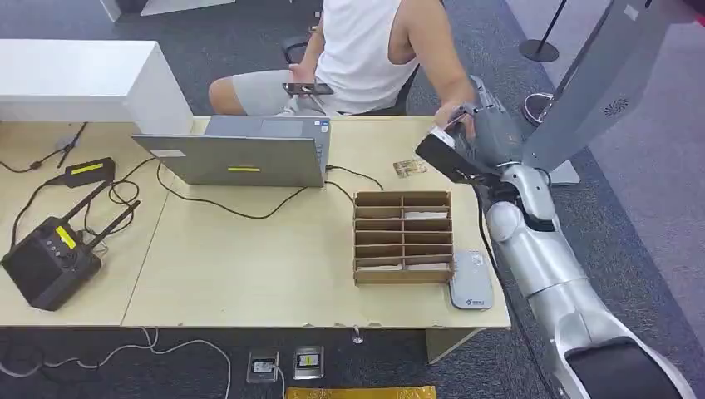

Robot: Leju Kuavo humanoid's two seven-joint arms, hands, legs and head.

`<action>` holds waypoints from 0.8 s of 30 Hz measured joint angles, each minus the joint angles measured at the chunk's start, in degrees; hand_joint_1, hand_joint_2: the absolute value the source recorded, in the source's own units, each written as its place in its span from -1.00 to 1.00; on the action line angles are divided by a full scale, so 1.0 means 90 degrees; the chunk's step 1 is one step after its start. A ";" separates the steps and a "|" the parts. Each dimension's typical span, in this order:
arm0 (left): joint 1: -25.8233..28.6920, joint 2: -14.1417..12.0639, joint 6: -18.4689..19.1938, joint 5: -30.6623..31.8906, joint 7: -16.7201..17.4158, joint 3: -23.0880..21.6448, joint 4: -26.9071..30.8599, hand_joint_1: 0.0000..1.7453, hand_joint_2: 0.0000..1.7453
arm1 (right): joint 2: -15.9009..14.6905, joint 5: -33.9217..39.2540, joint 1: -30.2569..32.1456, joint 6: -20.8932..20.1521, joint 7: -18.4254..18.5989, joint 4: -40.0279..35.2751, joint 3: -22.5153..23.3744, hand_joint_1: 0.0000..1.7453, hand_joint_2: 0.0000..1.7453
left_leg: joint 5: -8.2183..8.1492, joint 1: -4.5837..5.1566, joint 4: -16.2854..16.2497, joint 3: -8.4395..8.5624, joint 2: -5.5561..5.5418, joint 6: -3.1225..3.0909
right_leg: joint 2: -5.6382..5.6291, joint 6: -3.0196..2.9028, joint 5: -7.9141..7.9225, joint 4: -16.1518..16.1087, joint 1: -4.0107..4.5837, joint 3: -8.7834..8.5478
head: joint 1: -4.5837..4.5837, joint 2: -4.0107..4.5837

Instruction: Pass the card to the sensor for recognition and then transmit it.

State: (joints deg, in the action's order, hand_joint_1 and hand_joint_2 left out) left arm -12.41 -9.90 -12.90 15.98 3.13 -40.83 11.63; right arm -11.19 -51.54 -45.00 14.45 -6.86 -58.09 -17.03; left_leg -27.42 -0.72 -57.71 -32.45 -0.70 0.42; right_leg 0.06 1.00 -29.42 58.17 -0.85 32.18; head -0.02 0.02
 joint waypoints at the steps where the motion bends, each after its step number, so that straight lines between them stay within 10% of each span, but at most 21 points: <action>1: -0.0001 0.0002 0.0000 0.0005 0.0005 0.0000 0.0000 -1.00 -1.00 | 0.0015 0.0002 -0.0010 0.0005 0.0000 0.0082 0.0000 0.96 1.00 | 0.0000 0.0000 0.0000 0.0000 0.0000 0.0000 | 0.0001 0.0000 0.0000 0.0000 0.0000 -0.0001 | 0.0000 0.0000; 3: -0.0001 0.0005 0.0000 0.0010 0.0012 0.0000 0.0007 -1.00 -1.00 | 0.0034 0.0000 -0.0025 0.0024 -0.0002 0.0194 0.0000 -1.00 1.00 | 0.0000 0.0000 0.0000 0.0001 0.0000 0.0000 | 0.0001 0.0000 0.0000 0.0000 0.0000 -0.0001 | 0.0000 0.0000; 14: 0.0003 0.0010 -0.0007 0.0070 0.0051 0.0000 0.0019 -1.00 -1.00 | 0.0044 0.0326 -0.0036 0.0369 0.0022 0.0604 0.0046 -1.00 1.00 | 0.0000 0.0000 -0.0002 0.0002 0.0002 0.0000 | -0.0002 0.0000 0.0000 0.0000 0.0000 0.0005 | 0.0000 0.0000; 24: 0.0052 0.0005 -0.0012 0.0233 0.0051 0.0000 0.0019 -1.00 -1.00 | -0.0617 0.1380 0.0047 0.1618 0.0017 0.0434 0.0780 -1.00 1.00 | -0.0001 0.0004 -0.0005 -0.0001 -0.0002 0.0000 | 0.0008 0.0002 0.0001 -0.0004 -0.0004 0.0005 | 0.0002 0.0000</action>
State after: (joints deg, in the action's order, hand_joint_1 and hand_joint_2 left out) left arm -11.95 -9.86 -13.01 18.08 3.58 -40.83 11.80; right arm -16.74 -39.12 -44.58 29.01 -6.71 -54.18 -10.01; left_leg -27.43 -0.69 -57.76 -32.46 -0.72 0.41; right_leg 0.13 1.02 -29.40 58.13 -0.88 32.23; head 0.00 0.02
